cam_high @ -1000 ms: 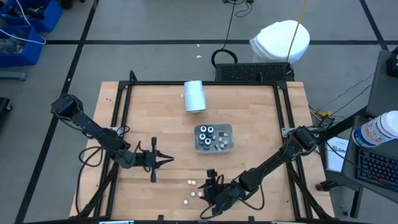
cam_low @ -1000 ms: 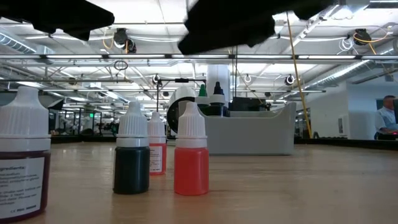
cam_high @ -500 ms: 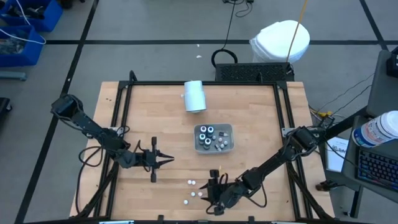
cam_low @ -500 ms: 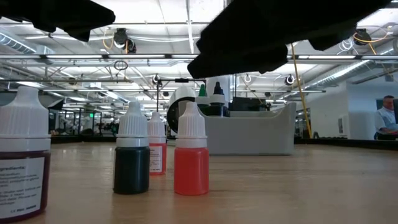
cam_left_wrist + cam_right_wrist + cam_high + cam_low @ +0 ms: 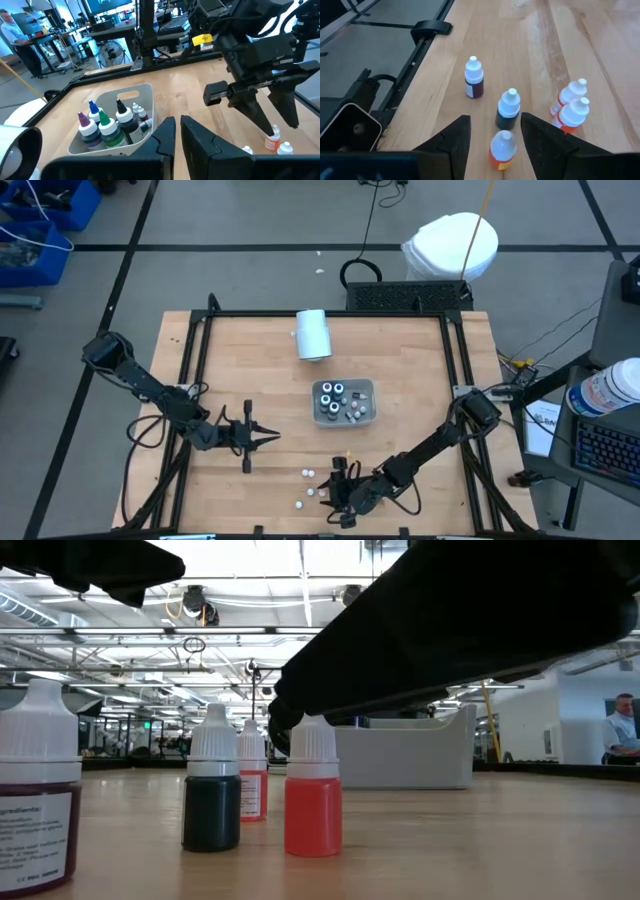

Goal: Pick & Place food coloring
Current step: Put the orange food coloring bottle into the gray bin

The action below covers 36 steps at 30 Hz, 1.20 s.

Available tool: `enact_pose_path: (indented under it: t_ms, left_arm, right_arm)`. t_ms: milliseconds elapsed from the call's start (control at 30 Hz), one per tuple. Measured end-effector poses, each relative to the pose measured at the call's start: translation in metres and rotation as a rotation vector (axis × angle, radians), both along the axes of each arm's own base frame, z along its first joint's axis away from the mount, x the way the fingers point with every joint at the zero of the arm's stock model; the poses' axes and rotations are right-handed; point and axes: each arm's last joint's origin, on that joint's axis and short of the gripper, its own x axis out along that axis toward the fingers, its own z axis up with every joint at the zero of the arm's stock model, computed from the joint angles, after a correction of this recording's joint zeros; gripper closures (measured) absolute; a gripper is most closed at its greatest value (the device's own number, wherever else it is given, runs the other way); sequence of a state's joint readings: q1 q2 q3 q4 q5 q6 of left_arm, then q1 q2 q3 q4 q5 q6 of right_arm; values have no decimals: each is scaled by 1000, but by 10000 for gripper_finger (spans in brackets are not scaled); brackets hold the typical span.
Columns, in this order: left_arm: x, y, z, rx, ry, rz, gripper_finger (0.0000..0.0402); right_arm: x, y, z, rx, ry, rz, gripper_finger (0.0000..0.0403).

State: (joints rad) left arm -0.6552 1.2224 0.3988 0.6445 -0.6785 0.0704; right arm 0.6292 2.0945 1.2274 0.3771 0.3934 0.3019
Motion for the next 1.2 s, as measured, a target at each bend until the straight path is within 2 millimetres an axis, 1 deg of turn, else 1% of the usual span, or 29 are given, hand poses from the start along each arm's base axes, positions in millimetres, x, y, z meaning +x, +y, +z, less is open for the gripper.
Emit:
enact_pose_path:
  t_ms: [300,467,667,733,1000,1100,1200]
  left_arm:
    - [0,0,0,3,1,0,364]
    - [0,0,0,4,1,0,364]
    - [0,0,0,4,1,0,364]
    - [0,0,0,4,0,0,364]
    - [0,0,0,2,-1,0,364]
    - [0,0,0,1,-1,1,364]
    - [0,0,0,-1,-2,1,364]
  right_arm:
    - [-1,-2,-2,-27,16,-28,243]
    - [0,-3,-2,-14,18,-37,243]
    - [2,-6,-15,20,51,-74,243]
    - [2,-6,-16,17,57,-76,243]
    - [3,-6,-13,22,45,-72,244]
    - [3,-6,-13,23,49,-72,254]
    - [2,-6,-13,27,51,-65,280]
